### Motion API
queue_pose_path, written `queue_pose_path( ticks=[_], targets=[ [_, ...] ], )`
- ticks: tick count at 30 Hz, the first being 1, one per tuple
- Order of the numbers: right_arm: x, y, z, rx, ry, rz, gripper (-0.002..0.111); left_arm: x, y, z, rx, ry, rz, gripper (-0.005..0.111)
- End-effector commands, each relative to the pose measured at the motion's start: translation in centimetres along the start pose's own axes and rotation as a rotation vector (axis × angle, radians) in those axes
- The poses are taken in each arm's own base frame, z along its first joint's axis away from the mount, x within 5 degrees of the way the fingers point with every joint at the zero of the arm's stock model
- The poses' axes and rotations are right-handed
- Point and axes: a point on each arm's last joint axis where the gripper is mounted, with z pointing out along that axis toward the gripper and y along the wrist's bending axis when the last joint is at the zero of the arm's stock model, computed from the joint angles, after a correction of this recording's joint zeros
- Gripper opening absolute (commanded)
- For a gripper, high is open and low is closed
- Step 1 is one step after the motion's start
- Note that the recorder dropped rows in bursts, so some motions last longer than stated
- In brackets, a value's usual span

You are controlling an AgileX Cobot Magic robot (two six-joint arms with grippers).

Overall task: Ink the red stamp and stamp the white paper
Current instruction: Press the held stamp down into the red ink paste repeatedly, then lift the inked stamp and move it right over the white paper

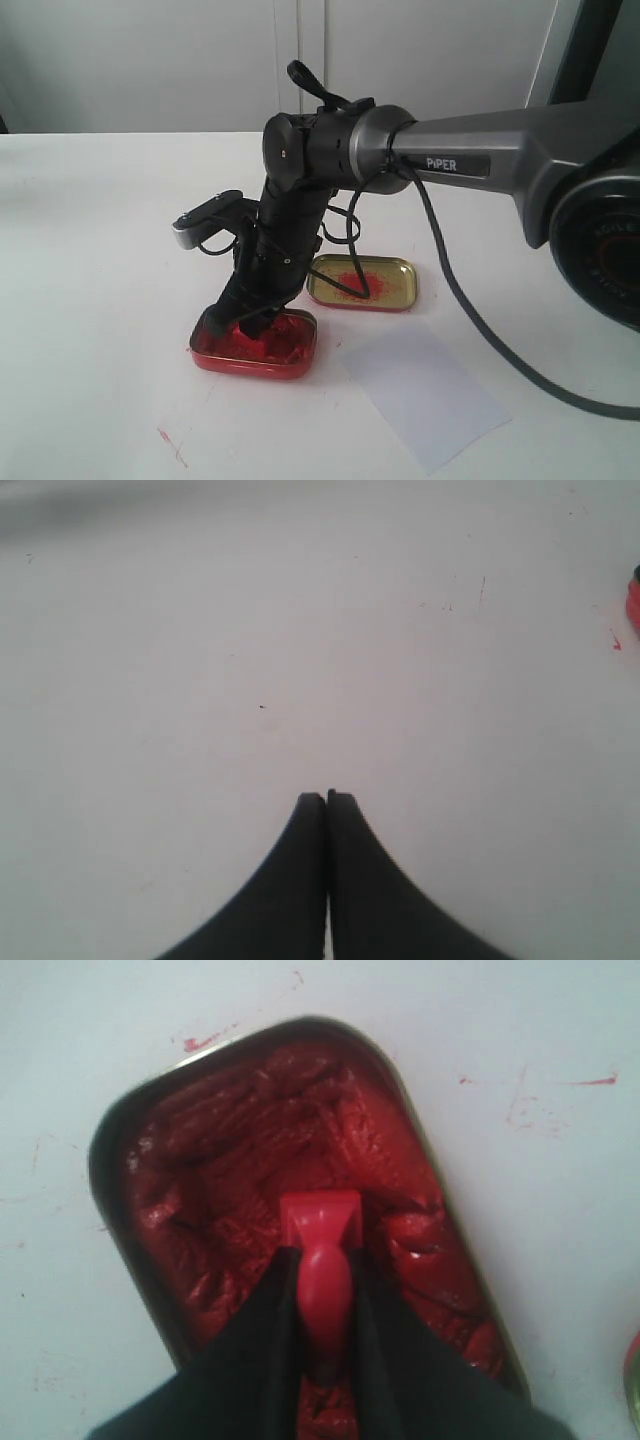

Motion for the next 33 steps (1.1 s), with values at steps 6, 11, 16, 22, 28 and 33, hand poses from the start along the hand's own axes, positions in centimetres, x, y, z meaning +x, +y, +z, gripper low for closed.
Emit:
queue_pose_path(
  ticks=[6, 11, 16, 22, 28, 33],
  targets=[
    [0.2, -0.4, 0.5, -0.036, 0.009, 0.031, 0.000, 0.3, 0.0, 0.1, 0.002, 0.011, -0.012, 0.000],
    [0.3, -0.5, 0.5, -0.037, 0.012, 0.033, 0.000, 0.3, 0.0, 0.1, 0.002, 0.011, -0.012, 0.000],
    [0.4, -1.0, 0.3, -0.057, -0.004, 0.069, 0.000, 0.3, 0.0, 0.1, 0.002, 0.011, -0.012, 0.000],
    [0.2, -1.0, -0.6, -0.051, -0.027, 0.069, 0.000, 0.3, 0.0, 0.1, 0.002, 0.011, -0.012, 0.000],
    [0.0, -0.9, -1.3, -0.045, -0.046, 0.064, 0.000, 0.3, 0.0, 0.1, 0.002, 0.011, -0.012, 0.000],
    [-0.1, -0.8, -1.7, -0.040, -0.059, 0.062, 0.000, 0.3, 0.0, 0.1, 0.002, 0.011, -0.012, 0.000]
  ],
)
